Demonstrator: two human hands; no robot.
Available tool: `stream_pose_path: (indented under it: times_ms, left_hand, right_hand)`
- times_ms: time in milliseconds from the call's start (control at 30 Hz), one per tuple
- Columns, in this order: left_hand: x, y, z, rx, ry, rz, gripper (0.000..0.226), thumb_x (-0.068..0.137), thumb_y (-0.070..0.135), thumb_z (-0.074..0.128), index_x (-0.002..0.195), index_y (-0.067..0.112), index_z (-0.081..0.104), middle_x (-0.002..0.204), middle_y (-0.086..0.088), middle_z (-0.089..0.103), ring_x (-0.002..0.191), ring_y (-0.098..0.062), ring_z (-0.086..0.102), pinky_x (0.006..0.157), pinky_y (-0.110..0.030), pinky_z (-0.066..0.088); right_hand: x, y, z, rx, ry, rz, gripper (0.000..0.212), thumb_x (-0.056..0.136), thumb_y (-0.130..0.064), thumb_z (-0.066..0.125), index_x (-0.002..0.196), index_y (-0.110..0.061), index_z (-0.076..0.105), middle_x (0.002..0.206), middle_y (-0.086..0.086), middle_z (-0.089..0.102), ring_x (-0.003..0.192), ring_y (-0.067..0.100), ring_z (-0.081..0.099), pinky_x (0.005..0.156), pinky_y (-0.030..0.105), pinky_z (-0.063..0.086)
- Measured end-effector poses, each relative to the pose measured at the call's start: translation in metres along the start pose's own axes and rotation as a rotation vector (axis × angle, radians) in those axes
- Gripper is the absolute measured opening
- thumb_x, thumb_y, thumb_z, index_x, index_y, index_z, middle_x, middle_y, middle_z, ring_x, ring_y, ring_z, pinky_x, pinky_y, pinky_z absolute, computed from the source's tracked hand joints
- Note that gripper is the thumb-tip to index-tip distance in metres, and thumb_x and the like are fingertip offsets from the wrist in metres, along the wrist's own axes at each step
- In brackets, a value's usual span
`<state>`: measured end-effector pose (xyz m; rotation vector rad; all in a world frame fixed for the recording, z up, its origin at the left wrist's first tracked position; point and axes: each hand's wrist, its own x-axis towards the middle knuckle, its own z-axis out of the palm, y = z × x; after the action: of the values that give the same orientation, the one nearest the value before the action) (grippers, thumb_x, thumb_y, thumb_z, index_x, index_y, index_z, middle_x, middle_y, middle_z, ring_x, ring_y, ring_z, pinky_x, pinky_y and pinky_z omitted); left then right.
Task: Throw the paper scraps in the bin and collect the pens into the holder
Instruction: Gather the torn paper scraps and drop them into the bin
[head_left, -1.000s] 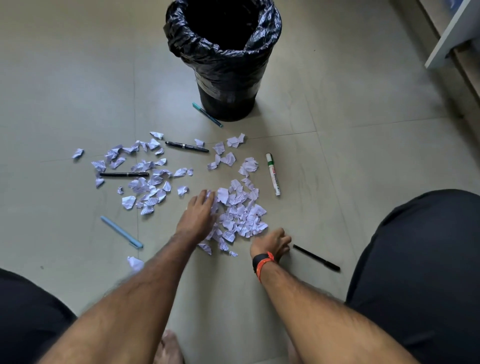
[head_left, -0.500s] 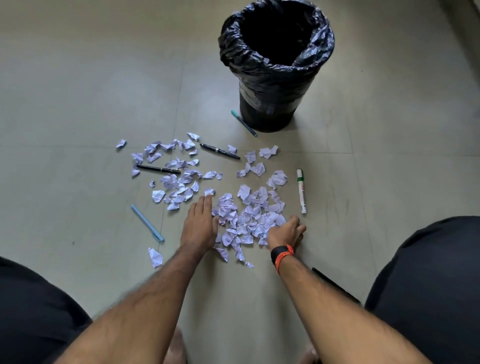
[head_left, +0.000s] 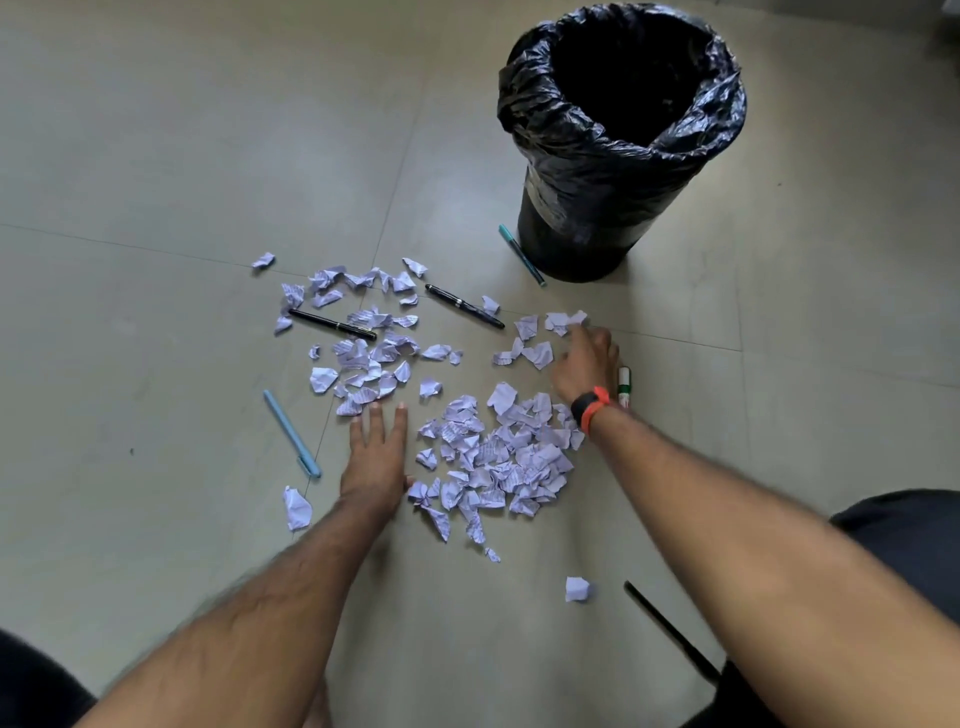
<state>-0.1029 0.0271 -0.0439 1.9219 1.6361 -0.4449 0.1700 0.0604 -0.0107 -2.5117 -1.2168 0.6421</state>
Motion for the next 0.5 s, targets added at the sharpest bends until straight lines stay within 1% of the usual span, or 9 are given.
stream_pose_path:
  times_ms: [67, 133, 167, 233, 333, 400, 500]
  left_hand:
    - [0.001, 0.001, 0.003, 0.005, 0.0, -0.018, 0.099, 0.092, 0.023, 0.062, 0.152, 0.026, -0.016, 0.161, -0.006, -0.021, 0.148, -0.035, -0.016, 0.114, -0.045, 0.029]
    - [0.003, 0.001, 0.003, 0.002, 0.008, -0.023, 0.1, 0.091, 0.024, 0.063, 0.152, 0.028, -0.016, 0.16, -0.004, -0.022, 0.148, -0.034, -0.016, 0.113, -0.045, 0.031]
    - [0.004, 0.001, 0.002, -0.001, 0.009, -0.025, 0.1, 0.091, 0.024, 0.063, 0.152, 0.029, -0.016, 0.16, -0.003, -0.022, 0.148, -0.033, -0.016, 0.113, -0.045, 0.032]
    - [0.003, 0.002, 0.0, 0.002, 0.005, -0.024, 0.099, 0.092, 0.024, 0.062, 0.152, 0.029, -0.016, 0.16, -0.003, -0.023, 0.148, -0.033, -0.017, 0.112, -0.045, 0.032]
    - [0.0, 0.003, -0.003, 0.001, -0.007, -0.025, 0.098, 0.092, 0.023, 0.061, 0.152, 0.029, -0.016, 0.16, -0.003, -0.023, 0.148, -0.033, -0.017, 0.113, -0.046, 0.033]
    - [-0.001, 0.004, -0.004, 0.006, -0.011, -0.028, 0.098, 0.092, 0.022, 0.061, 0.152, 0.029, -0.017, 0.16, -0.003, -0.023, 0.148, -0.033, -0.017, 0.113, -0.046, 0.034]
    - [-0.002, 0.006, -0.005, 0.015, -0.013, -0.031, 0.098, 0.093, 0.022, 0.06, 0.151, 0.028, -0.018, 0.16, -0.004, -0.024, 0.148, -0.034, -0.017, 0.112, -0.046, 0.036]
  right_hand:
    - [0.032, -0.006, -0.004, -0.095, -0.106, -0.063, 0.062, 0.09, -0.003, 0.049, 0.148, -0.018, 0.033, 0.157, 0.015, 0.019, 0.144, 0.034, 0.02, 0.115, 0.038, 0.024]
    - [0.052, -0.008, -0.002, -0.17, -0.191, -0.122, 0.073, 0.087, 0.003, 0.046, 0.152, -0.022, 0.023, 0.161, 0.014, 0.008, 0.147, 0.034, 0.014, 0.118, 0.04, 0.021]
    - [0.056, -0.008, 0.001, -0.2, -0.225, -0.147, 0.075, 0.086, 0.005, 0.043, 0.153, -0.022, 0.023, 0.161, 0.015, 0.009, 0.146, 0.035, 0.014, 0.118, 0.04, 0.021]
    - [0.053, -0.005, 0.008, -0.24, -0.271, -0.197, 0.07, 0.086, 0.004, 0.043, 0.15, -0.021, 0.03, 0.157, 0.015, 0.019, 0.143, 0.035, 0.021, 0.116, 0.041, 0.026]
    - [0.024, 0.001, 0.02, -0.192, -0.237, -0.304, 0.056, 0.088, 0.004, 0.046, 0.139, -0.02, 0.046, 0.148, 0.012, 0.038, 0.135, 0.032, 0.035, 0.108, 0.042, 0.037]
    - [0.004, 0.003, 0.023, -0.122, -0.188, -0.302, 0.058, 0.086, 0.008, 0.041, 0.137, -0.019, 0.049, 0.143, 0.009, 0.043, 0.132, 0.029, 0.039, 0.104, 0.043, 0.041]
    - [0.002, -0.003, 0.021, -0.106, -0.117, -0.254, 0.069, 0.08, 0.012, 0.037, 0.142, -0.018, 0.042, 0.146, 0.01, 0.04, 0.132, 0.03, 0.037, 0.103, 0.041, 0.04]
